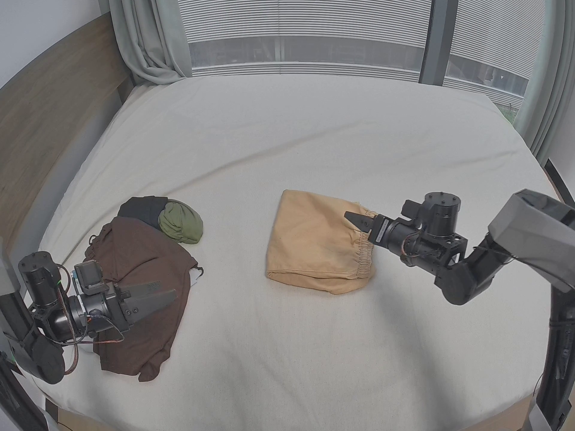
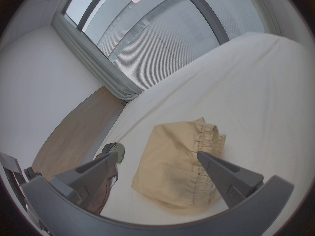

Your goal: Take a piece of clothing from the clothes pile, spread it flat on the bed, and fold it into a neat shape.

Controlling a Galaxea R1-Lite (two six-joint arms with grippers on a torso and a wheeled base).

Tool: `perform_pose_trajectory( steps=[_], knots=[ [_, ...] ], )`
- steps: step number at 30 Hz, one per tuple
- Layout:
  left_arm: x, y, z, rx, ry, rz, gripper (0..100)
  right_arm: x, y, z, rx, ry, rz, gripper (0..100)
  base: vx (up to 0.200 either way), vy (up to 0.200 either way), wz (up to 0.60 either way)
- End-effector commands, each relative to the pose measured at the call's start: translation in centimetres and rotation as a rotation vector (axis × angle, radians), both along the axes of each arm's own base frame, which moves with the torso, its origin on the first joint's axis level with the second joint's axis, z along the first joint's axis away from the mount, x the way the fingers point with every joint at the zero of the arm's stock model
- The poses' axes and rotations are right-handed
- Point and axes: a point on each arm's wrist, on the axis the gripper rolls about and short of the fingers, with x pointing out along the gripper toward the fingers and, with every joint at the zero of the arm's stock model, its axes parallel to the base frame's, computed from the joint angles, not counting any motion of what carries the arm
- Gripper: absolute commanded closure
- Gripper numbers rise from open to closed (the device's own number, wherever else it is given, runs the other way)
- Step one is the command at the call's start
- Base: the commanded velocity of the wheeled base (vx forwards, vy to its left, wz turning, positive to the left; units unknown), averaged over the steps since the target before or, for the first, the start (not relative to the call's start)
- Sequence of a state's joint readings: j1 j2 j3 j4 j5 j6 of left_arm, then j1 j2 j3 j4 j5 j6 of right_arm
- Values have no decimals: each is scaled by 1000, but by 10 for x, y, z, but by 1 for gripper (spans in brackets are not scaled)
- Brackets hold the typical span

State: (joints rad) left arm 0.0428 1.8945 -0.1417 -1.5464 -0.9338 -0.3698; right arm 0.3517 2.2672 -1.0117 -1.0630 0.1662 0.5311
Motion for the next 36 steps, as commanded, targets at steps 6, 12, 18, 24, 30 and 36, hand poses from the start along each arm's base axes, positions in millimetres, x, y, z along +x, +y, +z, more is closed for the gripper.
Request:
perform_pose_trajectory(
  steps=[6,12,18,24,30,36],
  knots=[
    [-44,-46,22,29,-123,-235,0,-132,-54,85,-213,-227,-66,0,0,0,0],
    [-62,-59,28,169,-337,-221,0,-203,-83,106,-236,-319,-171,0,0,0,0],
    [-93,-67,59,160,-506,-147,0,-270,-122,116,-246,-462,-314,0,0,0,0],
    [-134,-48,85,78,-580,-52,0,-333,-144,111,-279,-600,-418,0,0,0,0],
    [-170,-26,82,103,-576,20,0,-391,-143,85,-300,-640,-371,0,0,0,0],
    [-197,-11,73,134,-581,135,0,-420,-143,51,-283,-540,-227,0,0,0,0]
  ],
)
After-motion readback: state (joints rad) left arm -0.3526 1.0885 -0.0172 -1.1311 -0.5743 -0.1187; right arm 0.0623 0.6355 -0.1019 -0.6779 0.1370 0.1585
